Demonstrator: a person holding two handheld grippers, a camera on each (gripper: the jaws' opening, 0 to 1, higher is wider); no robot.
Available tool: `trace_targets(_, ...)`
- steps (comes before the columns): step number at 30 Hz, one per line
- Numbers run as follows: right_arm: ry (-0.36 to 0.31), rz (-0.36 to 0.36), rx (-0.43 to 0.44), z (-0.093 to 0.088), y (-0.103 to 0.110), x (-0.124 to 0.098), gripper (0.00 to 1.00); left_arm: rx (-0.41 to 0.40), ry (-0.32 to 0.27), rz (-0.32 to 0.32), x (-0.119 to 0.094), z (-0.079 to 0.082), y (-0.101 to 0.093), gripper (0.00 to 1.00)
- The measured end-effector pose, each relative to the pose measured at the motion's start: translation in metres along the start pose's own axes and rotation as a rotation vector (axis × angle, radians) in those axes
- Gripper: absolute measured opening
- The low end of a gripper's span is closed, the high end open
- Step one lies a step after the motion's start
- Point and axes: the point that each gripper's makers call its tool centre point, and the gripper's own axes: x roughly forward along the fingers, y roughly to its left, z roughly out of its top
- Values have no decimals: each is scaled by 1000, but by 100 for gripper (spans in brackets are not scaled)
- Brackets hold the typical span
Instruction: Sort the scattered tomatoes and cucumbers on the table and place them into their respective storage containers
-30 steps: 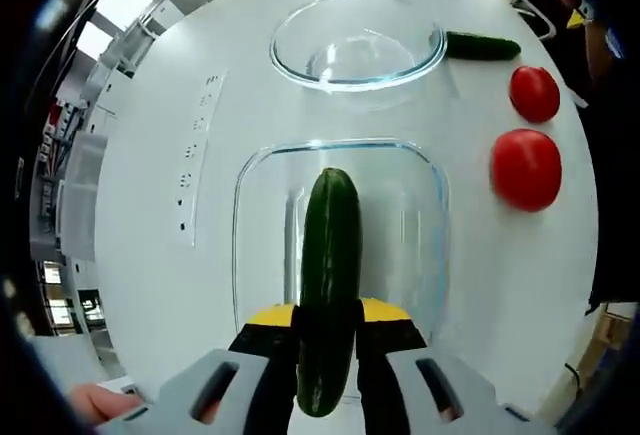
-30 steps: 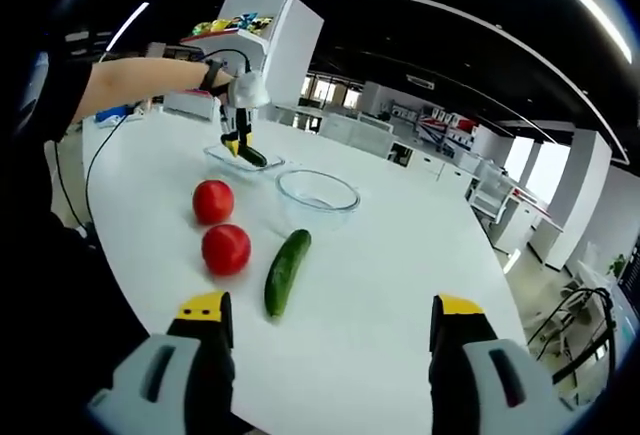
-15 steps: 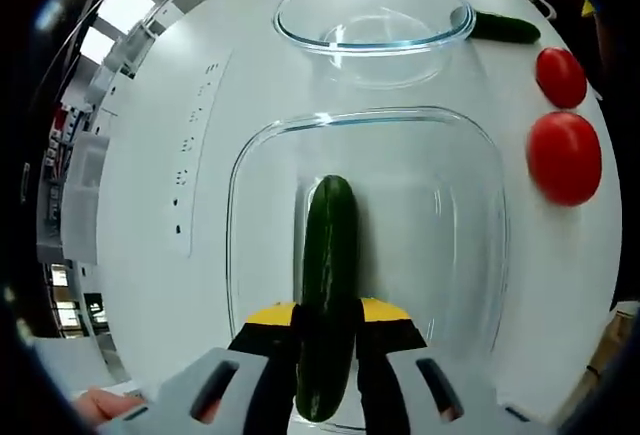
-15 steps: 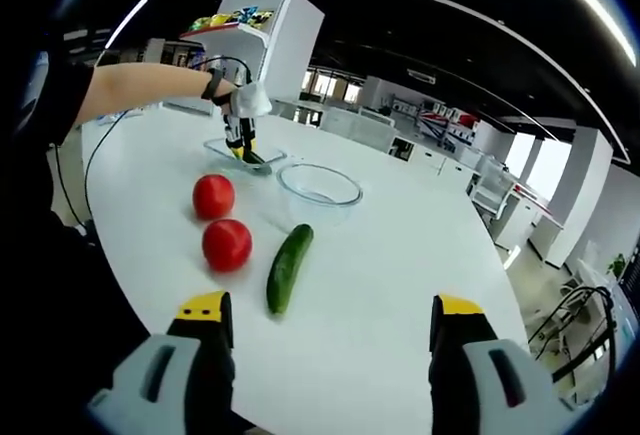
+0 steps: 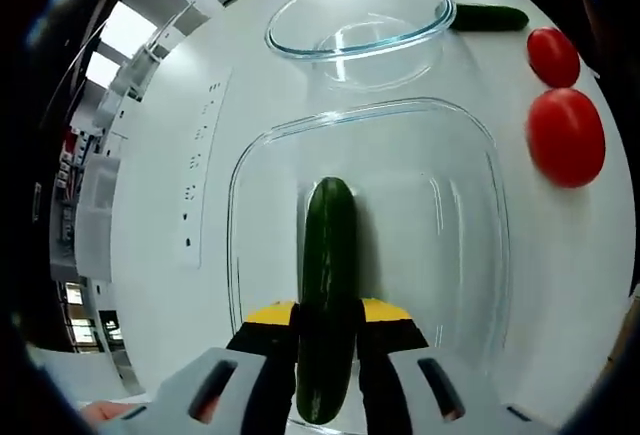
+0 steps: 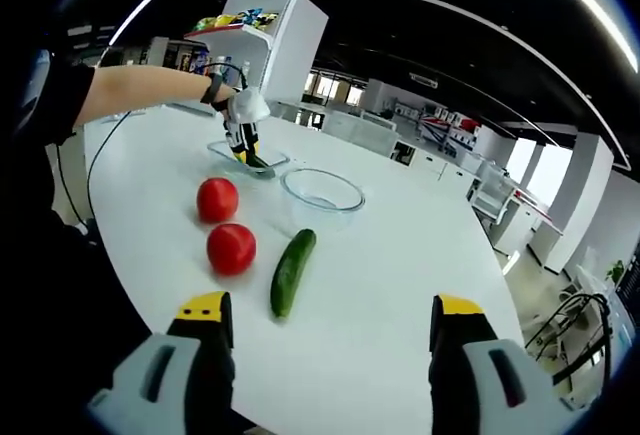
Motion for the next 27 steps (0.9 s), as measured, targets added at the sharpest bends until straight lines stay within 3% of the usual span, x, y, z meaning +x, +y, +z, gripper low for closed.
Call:
trace_targets(3,4,-3,-1,0,-1,0,78,1,-3,10,1,0,0,25)
trace_targets(7,0,-1,-3,1,0,1,78,38,26,36,4,-6,3,36)
trace_targets(11,1,3,-6,1,1,1,78,33,34,25,4,-10,1,37)
trace_targets(22,7,9,-4,-1,4,6,78,-22,-83,37,-23,2,2,39)
trace_targets(27,4,18,-6,0,7,7,78,-36,-146,97,-40,9,12,45)
